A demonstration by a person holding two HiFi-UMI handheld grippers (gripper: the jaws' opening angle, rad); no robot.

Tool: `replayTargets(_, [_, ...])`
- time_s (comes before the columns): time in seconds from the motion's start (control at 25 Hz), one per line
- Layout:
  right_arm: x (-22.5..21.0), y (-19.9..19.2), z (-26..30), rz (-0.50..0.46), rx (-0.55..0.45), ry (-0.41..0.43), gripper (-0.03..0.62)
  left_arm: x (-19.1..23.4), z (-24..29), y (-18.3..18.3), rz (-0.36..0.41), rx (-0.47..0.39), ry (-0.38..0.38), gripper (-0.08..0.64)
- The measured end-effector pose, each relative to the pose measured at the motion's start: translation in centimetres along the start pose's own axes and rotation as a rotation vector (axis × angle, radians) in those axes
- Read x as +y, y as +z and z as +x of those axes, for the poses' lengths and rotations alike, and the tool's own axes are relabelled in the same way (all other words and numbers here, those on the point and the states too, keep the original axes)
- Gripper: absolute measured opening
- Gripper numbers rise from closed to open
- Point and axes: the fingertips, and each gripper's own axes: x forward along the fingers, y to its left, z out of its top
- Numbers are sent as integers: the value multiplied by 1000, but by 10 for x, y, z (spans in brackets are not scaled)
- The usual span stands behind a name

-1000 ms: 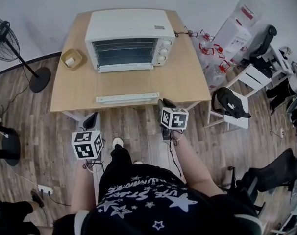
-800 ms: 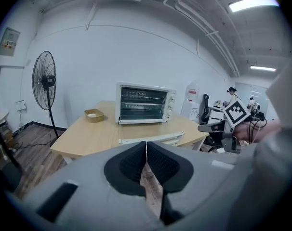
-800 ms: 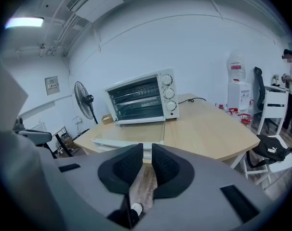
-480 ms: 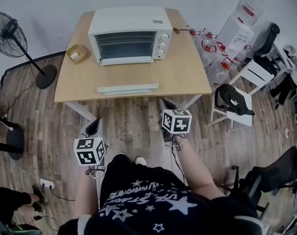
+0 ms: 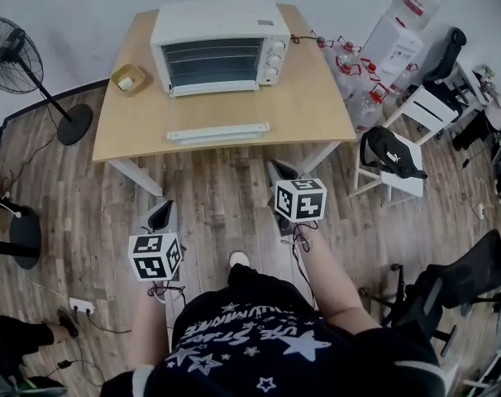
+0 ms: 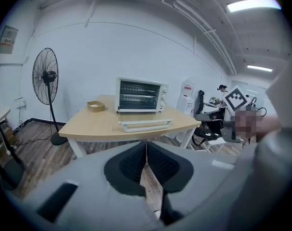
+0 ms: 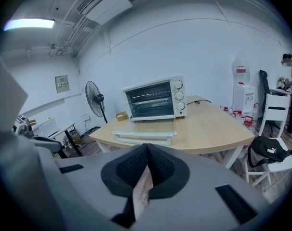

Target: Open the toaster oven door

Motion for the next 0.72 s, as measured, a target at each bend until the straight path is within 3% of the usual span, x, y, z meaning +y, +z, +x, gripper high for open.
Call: replayTargets(0.72, [104, -52, -99, -73, -14, 20, 2, -5, -117, -55, 23, -36, -58, 23])
